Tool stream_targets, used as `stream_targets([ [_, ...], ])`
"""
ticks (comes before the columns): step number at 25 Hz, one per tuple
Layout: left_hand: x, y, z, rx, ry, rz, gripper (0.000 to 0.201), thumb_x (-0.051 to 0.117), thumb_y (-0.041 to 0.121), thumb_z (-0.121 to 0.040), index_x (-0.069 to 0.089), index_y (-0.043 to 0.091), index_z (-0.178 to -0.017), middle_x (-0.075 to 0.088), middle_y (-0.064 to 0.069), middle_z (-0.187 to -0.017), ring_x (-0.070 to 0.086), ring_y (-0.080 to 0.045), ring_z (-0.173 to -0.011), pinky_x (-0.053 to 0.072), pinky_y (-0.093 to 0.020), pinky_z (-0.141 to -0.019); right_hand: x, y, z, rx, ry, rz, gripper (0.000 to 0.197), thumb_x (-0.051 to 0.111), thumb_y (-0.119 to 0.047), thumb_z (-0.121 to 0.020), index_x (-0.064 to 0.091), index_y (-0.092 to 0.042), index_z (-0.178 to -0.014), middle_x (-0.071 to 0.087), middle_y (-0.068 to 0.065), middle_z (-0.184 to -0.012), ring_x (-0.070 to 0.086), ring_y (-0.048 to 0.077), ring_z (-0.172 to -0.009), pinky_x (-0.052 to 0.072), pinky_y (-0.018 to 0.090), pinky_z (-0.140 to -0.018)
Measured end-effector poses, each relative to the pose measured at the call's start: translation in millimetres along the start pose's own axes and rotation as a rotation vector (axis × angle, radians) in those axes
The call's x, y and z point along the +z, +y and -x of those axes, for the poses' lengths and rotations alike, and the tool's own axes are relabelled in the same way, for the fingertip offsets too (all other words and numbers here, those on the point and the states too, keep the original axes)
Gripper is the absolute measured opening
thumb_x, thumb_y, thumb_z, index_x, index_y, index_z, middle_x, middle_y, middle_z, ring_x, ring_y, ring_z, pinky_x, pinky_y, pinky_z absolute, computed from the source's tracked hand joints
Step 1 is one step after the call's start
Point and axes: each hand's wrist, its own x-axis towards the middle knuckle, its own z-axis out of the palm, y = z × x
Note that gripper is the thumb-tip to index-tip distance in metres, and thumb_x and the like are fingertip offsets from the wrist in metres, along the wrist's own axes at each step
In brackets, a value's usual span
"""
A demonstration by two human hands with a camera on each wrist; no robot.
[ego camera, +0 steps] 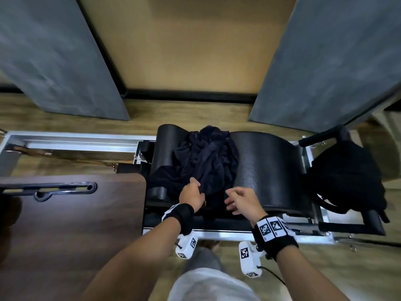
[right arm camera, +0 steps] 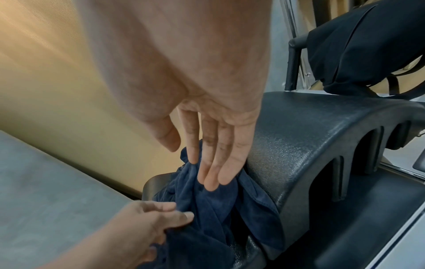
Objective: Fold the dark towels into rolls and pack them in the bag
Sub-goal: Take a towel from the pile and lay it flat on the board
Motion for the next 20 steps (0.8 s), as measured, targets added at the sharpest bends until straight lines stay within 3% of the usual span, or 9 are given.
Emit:
stream_targets([
  [2,-11.7,9.3,6.3,0.010,0.025,0.073,0.037,0.073,0.021,-0.094,0.059,0.012,-0.126,0.068,-0.010,-0.121,0.066,-0.032,-0.115,0.053,-0.038,-0.095,0.0,-7.9,1.0,-0.024,-0.015,0.029,0.017,0.057,-0.017,-0.104,0.072,-0.018,-0.112,0.075,0.013,-0.097,0.066,0.019,-0.070,0.053,0.033,-0.064],
  [4,-25.7,20.3,19.0,0.102,0.030,0.124,0.015,0.074,0.020,-0.089,0.072,0.016,-0.103,0.074,-0.003,-0.099,0.070,-0.026,-0.100,0.055,-0.036,-0.088,0.5,-16.3,6.7,-0.144,-0.039,0.076,0.040,0.056,-0.004,-0.100,0.067,-0.026,-0.132,0.070,0.010,-0.114,0.066,0.019,-0.081,0.057,0.035,-0.069],
  [5,-33.5,24.9,29.5,0.178,0.011,0.136,0.003,0.074,0.020,-0.087,0.071,0.021,-0.087,0.071,0.001,-0.084,0.069,-0.023,-0.088,0.055,-0.035,-0.080,0.4,-20.7,11.1,-0.238,-0.057,0.117,0.058,0.054,0.005,-0.095,0.062,-0.031,-0.141,0.063,0.008,-0.123,0.065,0.019,-0.088,0.057,0.033,-0.076],
  [7,-45.9,31.5,54.0,0.349,-0.038,0.123,0.015,0.072,0.023,-0.082,0.060,0.027,-0.074,0.061,0.006,-0.070,0.061,-0.017,-0.073,0.049,-0.035,-0.071,2.1,-28.3,21.9,-0.407,-0.082,0.239,0.082,0.049,0.017,-0.087,0.052,-0.035,-0.151,0.045,0.004,-0.146,0.060,0.019,-0.115,0.050,0.029,-0.099],
  [10,-62.3,33.8,94.9,0.518,0.000,0.095,0.011,0.067,0.030,-0.080,0.057,0.033,-0.082,0.063,0.004,-0.079,0.062,-0.017,-0.078,0.052,-0.040,-0.075,6.7,-35.4,46.1,-0.549,-0.010,0.323,0.064,0.056,0.014,-0.087,0.067,-0.023,-0.138,0.030,0.001,-0.160,0.038,0.012,-0.144,0.032,0.029,-0.121],
  [12,-71.6,26.1,118.8,0.572,0.103,0.095,0.012,0.070,0.033,-0.083,0.062,0.035,-0.091,0.060,0.005,-0.086,0.060,-0.015,-0.085,0.051,-0.036,-0.078,9.5,-36.2,68.2,-0.672,0.126,0.304,0.037,0.066,0.007,-0.088,0.077,-0.014,-0.116,0.055,0.002,-0.147,0.050,0.017,-0.137,0.038,0.038,-0.119],
  [14,-79.7,9.3,140.3,0.577,0.174,0.110,0.014,0.077,0.036,-0.086,0.065,0.034,-0.094,0.059,0.007,-0.088,0.057,-0.012,-0.087,0.048,-0.032,-0.079,9.9,-35.3,97.5,-0.776,0.234,0.215,0.024,0.071,0.000,-0.088,0.079,-0.014,-0.105,0.074,-0.001,-0.116,0.064,0.019,-0.120,0.049,0.043,-0.107],
  [17,-84.6,-26.7,173.4,0.551,0.199,0.048,0.026,0.081,0.044,-0.089,0.063,0.026,-0.083,0.058,0.004,-0.084,0.052,-0.014,-0.086,0.047,-0.035,-0.080,9.4,-34.8,151.3,-0.860,0.204,0.009,0.009,0.067,-0.017,-0.092,0.073,-0.021,-0.089,0.072,-0.001,-0.083,0.069,0.019,-0.084,0.056,0.048,-0.080],
  [20,-85.6,-64.2,215.6,0.630,0.251,0.202,0.026,0.079,0.038,-0.094,0.061,0.025,-0.080,0.059,0.005,-0.086,0.052,-0.011,-0.087,0.043,-0.028,-0.079,11.5,-20.6,211.3,-0.954,0.254,-0.083,0.018,0.063,-0.034,-0.094,0.069,-0.019,-0.086,0.066,0.008,-0.077,0.061,0.027,-0.072,0.052,0.049,-0.070],
])
